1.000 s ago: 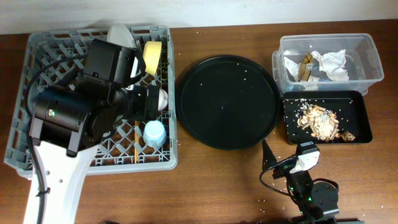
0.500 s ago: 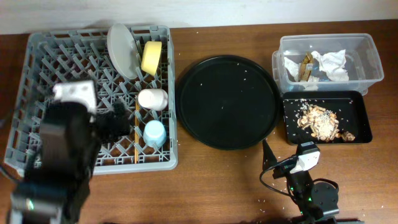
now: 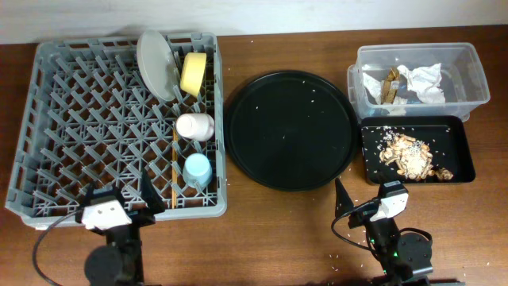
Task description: Sort waste into correct bins and load items into the dishwasher rack
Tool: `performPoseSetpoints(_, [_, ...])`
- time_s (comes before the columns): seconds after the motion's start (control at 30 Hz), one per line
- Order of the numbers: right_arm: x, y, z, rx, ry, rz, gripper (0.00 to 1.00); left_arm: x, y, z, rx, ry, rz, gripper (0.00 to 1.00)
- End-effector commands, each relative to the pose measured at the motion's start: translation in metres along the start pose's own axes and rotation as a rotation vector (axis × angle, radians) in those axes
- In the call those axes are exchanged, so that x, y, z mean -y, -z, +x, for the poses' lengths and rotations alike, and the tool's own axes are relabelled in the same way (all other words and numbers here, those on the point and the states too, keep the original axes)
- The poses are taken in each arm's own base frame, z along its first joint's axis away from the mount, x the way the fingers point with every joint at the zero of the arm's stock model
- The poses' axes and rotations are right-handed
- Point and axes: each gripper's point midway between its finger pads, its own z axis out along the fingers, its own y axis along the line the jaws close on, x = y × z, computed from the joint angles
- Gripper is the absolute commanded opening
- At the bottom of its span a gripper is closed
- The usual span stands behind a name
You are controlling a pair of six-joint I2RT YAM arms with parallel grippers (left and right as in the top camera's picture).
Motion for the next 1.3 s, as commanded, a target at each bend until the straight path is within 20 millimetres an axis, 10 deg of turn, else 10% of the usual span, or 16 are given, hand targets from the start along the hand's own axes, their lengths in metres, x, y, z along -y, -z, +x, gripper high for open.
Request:
performPoseSetpoints(0.0, [0.000, 0.000, 0.003, -0.002, 0.000, 0.001, 0.99, 0.011, 0.002, 0.013, 0.068, -0.109, 0.074, 0.99])
performPoseSetpoints(0.5, [0.000, 0.000, 0.003, -0.002, 0.000, 0.001, 0.98, 0.009, -0.007, 0.075, -0.053, -0.263, 0.081, 0.99])
performPoseSetpoints(1.27, [0.000, 0.000, 0.003, -0.002, 0.000, 0.001, 0.98, 0.012, -0.006, 0.074, -0.051, -0.261, 0.096, 0.99])
